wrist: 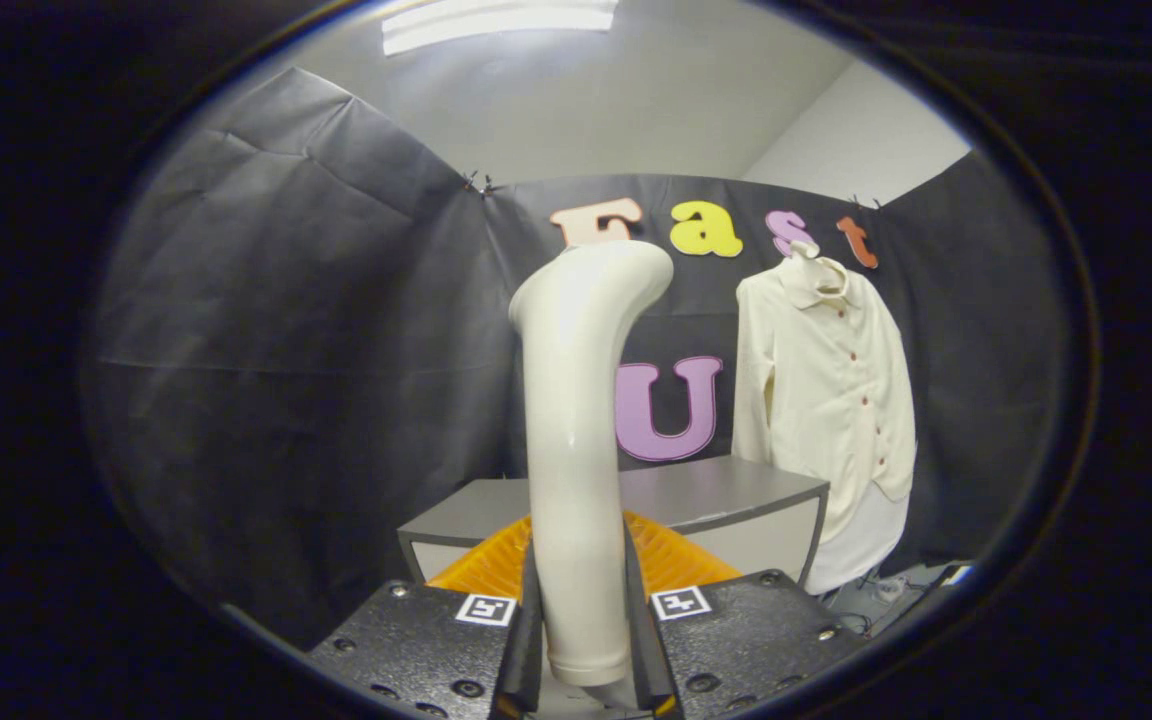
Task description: Iron the clothes twice with a garment steamer, once on the left side and once on the right side.
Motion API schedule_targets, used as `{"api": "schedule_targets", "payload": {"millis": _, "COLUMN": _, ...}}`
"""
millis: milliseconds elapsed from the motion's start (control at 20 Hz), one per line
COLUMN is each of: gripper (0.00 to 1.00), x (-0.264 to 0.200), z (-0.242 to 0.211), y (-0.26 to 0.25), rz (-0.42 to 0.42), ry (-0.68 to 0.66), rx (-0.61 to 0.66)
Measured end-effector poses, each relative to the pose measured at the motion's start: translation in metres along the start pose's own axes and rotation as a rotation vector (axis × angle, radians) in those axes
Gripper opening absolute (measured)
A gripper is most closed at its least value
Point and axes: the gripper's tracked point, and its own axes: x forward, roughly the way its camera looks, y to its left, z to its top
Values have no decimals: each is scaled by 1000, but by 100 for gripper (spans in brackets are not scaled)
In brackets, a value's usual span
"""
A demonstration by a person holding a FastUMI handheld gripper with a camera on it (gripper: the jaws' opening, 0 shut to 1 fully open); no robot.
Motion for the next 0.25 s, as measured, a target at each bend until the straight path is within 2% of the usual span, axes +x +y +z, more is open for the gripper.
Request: {"api": "schedule_targets", "payload": {"millis": 250, "gripper": 35, "x": 1, "z": -3, "y": -2, "rz": -7, "ry": 3, "rx": -11}}
